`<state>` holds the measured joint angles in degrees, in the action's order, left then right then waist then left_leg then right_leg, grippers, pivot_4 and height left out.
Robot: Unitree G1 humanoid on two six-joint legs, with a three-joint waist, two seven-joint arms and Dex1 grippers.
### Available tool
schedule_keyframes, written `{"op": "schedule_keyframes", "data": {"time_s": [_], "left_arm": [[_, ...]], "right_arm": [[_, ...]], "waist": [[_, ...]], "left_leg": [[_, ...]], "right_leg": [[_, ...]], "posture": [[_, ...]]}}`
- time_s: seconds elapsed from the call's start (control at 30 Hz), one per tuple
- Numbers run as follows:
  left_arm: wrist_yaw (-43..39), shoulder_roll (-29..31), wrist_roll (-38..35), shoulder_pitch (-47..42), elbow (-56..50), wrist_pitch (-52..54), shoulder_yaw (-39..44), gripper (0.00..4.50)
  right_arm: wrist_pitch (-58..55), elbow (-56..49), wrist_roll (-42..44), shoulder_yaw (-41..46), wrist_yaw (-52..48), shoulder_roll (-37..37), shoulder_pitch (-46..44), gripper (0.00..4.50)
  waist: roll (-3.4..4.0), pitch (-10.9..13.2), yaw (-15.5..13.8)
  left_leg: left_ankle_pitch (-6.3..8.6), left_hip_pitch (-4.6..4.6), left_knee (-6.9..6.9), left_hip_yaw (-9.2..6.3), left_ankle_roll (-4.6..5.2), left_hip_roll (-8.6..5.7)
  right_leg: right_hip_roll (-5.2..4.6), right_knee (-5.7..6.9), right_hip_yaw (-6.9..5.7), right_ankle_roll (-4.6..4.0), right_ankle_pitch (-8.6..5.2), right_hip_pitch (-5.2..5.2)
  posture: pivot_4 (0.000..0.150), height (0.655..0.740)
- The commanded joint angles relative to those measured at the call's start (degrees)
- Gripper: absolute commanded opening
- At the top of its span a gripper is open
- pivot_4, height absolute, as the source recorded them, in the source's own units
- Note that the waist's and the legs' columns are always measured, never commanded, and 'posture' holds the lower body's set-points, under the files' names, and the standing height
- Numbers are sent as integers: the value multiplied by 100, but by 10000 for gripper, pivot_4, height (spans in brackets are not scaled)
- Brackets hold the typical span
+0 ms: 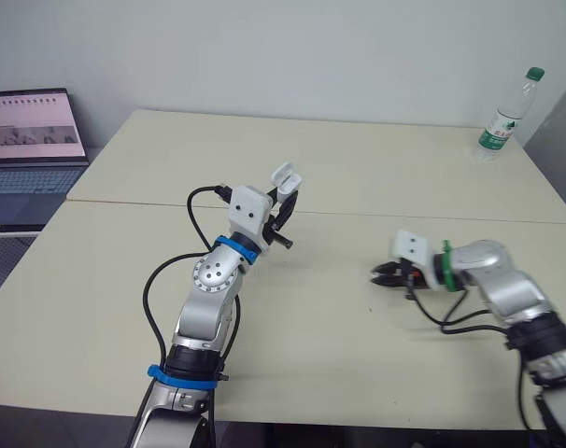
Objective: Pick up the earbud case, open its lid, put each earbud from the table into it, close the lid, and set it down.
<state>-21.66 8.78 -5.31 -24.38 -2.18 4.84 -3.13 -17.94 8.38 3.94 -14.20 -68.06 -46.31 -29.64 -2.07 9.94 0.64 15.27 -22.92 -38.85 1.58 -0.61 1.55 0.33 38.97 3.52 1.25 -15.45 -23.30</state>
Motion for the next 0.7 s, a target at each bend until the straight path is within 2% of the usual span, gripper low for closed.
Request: {"op": "schedule_keyframes", "data": {"time_s": [0.03, 0.17, 0.27, 0.47, 0.7], "left_arm": [[169, -46, 15, -49, -176, -154, 53, 7687], [345, -81, 35, 105, -297, -270, 90, 7687], [445, -125, 105, 112, -323, -442, 42, 7687], [624, -239, 258, 35, -260, -718, -31, 7687], [579, -188, 275, 167, -344, -744, -124, 7687]], "right_arm": [[-54, -584, 238, 556, -592, -902, 302, 4088], [520, -257, 100, 1139, -850, -2113, 1195, 4088], [1225, 368, -145, 1227, -739, -2508, 1582, 4088], [1908, 1434, -493, 1086, -442, -2349, 1372, 4088], [2159, 1839, -814, 886, -555, -2372, 1282, 4088]], "waist": [[0, 0, -24], [0, -1, -48], [0, -1, -46], [3, -2, 59], [4, -3, 85]], "left_leg": [[2, 0, 0, 1, 2, 1], [3, 6, 1, 2, 4, 6], [3, 10, 0, 11, 4, 6], [2, 34, -2, 41, 5, 9], [2, 31, 2, 37, 5, 8]], "right_leg": [[0, -1, 2, 0, 0, 0], [3, -3, 2, 0, -1, 3], [4, -1, 9, 1, -1, 4], [15, 0, 44, 10, 3, 12], [15, 2, 43, 10, 3, 12]], "posture": [[1500, 7400], [1500, 7400], [1500, 7400], [1500, 7400], [1500, 7400]]}}
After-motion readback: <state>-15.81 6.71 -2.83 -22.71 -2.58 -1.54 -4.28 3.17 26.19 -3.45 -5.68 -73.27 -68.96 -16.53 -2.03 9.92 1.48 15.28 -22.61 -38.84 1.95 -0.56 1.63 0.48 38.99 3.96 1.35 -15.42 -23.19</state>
